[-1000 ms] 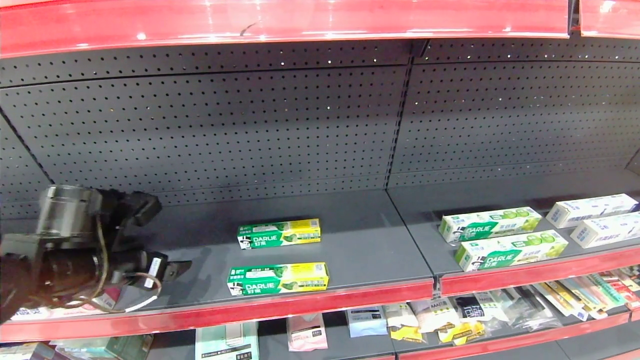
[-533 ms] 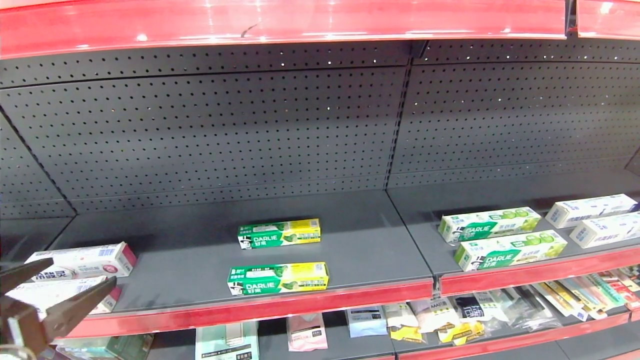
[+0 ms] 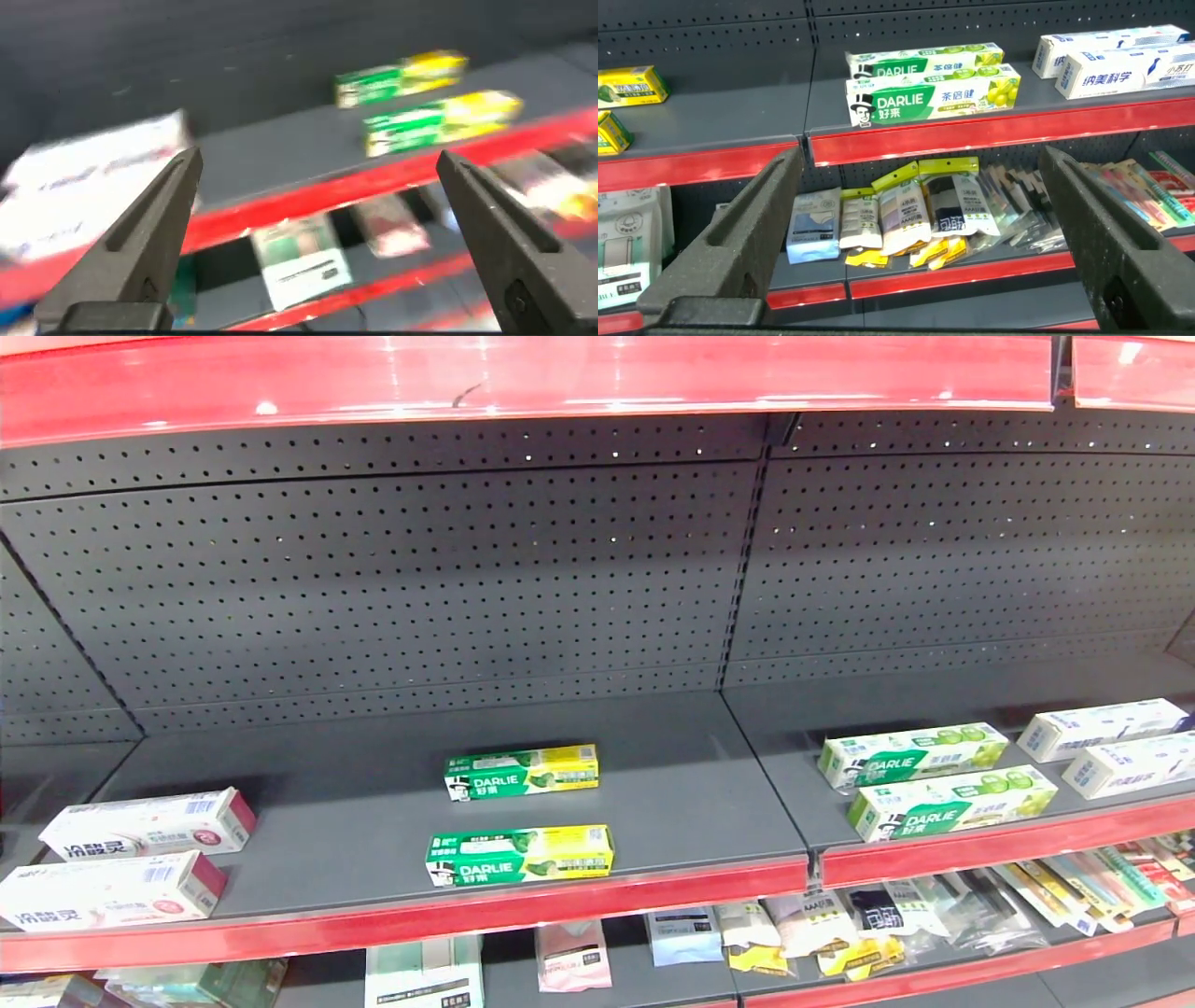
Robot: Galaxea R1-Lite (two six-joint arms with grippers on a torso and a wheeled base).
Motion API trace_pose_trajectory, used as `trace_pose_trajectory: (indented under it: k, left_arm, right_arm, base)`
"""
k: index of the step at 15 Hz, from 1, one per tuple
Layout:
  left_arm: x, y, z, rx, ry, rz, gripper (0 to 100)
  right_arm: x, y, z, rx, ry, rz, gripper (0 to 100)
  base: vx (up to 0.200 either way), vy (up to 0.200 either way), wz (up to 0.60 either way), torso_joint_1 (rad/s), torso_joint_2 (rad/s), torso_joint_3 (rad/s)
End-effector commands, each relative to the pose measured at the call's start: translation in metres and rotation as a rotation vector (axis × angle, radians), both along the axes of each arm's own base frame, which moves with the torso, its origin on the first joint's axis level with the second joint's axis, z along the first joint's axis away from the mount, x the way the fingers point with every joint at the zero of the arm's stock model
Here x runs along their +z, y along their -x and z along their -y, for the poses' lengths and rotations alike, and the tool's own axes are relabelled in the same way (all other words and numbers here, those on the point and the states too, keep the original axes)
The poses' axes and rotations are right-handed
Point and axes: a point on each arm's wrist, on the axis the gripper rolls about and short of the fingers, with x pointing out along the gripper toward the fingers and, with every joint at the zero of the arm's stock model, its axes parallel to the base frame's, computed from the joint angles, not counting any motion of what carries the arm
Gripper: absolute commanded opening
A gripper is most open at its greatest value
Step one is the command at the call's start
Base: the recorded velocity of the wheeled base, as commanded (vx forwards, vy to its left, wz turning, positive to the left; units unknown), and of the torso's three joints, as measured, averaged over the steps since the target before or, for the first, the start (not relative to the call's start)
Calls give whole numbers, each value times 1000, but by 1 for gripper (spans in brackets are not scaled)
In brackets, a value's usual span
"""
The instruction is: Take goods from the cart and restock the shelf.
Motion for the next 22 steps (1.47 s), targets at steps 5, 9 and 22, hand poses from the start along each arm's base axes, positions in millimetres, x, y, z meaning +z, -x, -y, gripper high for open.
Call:
trace_pose_trajectory:
  k: [5,9,22]
  left_arm:
    - [-14,3,-1,55,37,27,100]
    - [-14,3,0,41,35,27,100]
    - [-14,3,0,15,33,26,100]
  right_arm:
    - [0,0,0,0,3,-1,100]
    - [0,0,0,0,2,-1,100]
    - [0,0,0,0,2,-1,100]
  base:
    - [0,0,0,0,0,0]
    - [0,0,0,0,0,0]
    - [0,0,92,0,1,1]
